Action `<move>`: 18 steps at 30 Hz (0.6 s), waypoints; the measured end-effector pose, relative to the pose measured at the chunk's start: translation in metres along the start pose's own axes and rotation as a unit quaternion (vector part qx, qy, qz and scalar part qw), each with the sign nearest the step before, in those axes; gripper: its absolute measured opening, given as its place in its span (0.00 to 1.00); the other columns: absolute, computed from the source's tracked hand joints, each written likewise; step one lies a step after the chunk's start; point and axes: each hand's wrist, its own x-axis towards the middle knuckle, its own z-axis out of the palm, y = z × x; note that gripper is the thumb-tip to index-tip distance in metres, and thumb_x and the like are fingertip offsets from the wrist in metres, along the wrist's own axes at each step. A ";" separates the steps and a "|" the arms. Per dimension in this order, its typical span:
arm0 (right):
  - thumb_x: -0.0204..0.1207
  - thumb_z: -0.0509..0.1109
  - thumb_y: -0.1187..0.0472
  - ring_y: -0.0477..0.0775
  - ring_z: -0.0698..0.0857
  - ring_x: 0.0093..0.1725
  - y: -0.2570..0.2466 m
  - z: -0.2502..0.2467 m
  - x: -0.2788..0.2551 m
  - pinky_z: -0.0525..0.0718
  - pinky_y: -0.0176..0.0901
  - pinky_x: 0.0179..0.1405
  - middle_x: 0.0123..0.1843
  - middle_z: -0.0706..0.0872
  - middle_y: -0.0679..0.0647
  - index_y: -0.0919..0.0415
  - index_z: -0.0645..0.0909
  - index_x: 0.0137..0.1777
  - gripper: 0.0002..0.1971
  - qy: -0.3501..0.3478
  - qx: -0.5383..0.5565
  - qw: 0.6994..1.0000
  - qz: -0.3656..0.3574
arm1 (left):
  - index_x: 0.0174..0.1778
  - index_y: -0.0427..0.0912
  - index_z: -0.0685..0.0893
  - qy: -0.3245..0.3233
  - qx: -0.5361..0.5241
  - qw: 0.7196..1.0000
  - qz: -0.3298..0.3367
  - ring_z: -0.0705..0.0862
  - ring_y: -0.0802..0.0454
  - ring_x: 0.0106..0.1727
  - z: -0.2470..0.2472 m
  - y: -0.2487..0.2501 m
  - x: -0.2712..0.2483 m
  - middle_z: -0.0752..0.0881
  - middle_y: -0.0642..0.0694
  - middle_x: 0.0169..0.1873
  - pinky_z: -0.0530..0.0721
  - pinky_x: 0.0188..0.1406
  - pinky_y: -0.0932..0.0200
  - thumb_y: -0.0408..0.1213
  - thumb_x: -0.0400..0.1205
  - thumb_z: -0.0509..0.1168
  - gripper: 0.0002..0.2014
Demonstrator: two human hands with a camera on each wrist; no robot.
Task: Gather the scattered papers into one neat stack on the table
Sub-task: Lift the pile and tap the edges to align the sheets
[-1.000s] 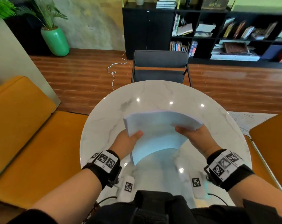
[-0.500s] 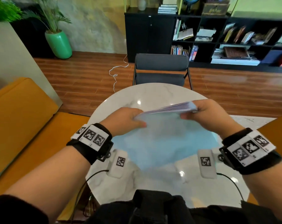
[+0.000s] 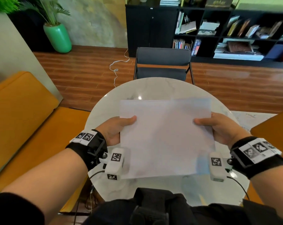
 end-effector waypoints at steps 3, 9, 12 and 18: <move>0.70 0.74 0.69 0.69 0.88 0.56 0.016 0.010 0.003 0.86 0.61 0.58 0.58 0.89 0.66 0.68 0.83 0.62 0.18 0.044 -0.053 0.998 0.004 | 0.63 0.36 0.83 0.081 0.087 0.993 0.010 0.87 0.38 0.59 0.014 -0.010 0.004 0.88 0.36 0.58 0.82 0.65 0.39 0.42 0.82 0.65 0.17; 0.72 0.76 0.64 0.40 0.88 0.39 0.025 0.048 -0.009 0.87 0.34 0.40 0.42 0.88 0.48 0.59 0.85 0.53 0.10 0.237 -0.148 0.948 -0.154 | 0.48 0.51 0.84 0.191 0.161 0.955 0.157 0.87 0.57 0.44 0.043 -0.019 -0.003 0.89 0.51 0.45 0.85 0.46 0.64 0.46 0.83 0.63 0.06; 0.71 0.77 0.66 0.30 0.86 0.35 0.039 0.048 -0.022 0.82 0.24 0.35 0.38 0.88 0.39 0.52 0.84 0.49 0.10 0.247 -0.113 0.939 -0.213 | 0.41 0.57 0.84 0.179 0.154 0.953 0.188 0.88 0.62 0.46 0.035 -0.027 -0.010 0.89 0.58 0.44 0.85 0.52 0.61 0.41 0.80 0.68 0.05; 0.69 0.78 0.62 0.51 0.83 0.39 0.091 0.041 -0.010 0.81 0.36 0.32 0.46 0.90 0.60 0.62 0.87 0.51 0.11 0.233 -0.137 0.962 -0.038 | 0.42 0.55 0.86 0.183 0.215 0.956 0.079 0.88 0.41 0.56 0.022 -0.069 -0.002 0.91 0.41 0.52 0.85 0.61 0.42 0.44 0.77 0.70 0.01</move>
